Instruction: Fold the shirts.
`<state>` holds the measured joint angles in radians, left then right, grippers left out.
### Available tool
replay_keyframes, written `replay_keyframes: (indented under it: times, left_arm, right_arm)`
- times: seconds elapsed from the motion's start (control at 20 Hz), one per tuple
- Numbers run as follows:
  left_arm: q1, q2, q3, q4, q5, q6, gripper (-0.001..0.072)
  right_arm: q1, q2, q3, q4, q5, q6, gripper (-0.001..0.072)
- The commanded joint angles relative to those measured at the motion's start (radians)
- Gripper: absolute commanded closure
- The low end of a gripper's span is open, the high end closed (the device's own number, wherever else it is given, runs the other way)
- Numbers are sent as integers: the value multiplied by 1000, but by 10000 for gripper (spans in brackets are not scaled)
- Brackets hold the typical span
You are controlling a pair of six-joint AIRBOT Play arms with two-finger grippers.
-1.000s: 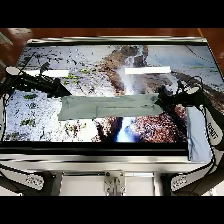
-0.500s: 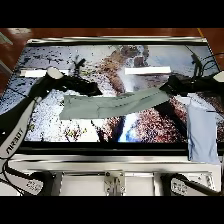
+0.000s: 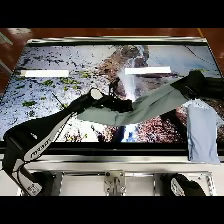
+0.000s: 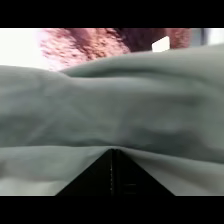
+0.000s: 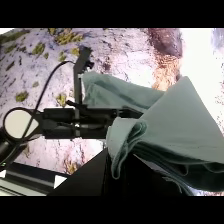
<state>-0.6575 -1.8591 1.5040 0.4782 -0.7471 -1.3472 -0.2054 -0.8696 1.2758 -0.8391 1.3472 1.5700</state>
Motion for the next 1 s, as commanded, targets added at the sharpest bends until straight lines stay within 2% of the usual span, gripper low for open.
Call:
replay_keyframes:
  times: [0.0,0.15,0.25,0.3,0.4,0.5,0.7,0.95]
  left_arm:
    - [-58,-34,0,-166,27,37,675]
    - [-39,-31,0,-165,59,45,676]
    - [20,7,0,-153,58,104,679]
    - [64,43,0,-121,58,105,679]
    - [172,138,0,-19,40,104,679]
    - [298,259,0,95,6,89,679]
    - [562,529,0,299,-61,8,678]
    - [845,814,0,327,-211,6,677]
  right_arm:
    - [1,46,1,-58,18,48,636]
    - [2,46,0,-148,26,53,636]
    - [2,33,-1,-212,41,53,636]
    - [2,15,0,-220,42,48,636]
    - [11,-40,0,-134,17,15,636]
    - [94,-101,0,-78,-72,-5,636]
    - [380,-284,0,-92,-296,-3,636]
    - [672,-563,0,42,-653,-4,636]
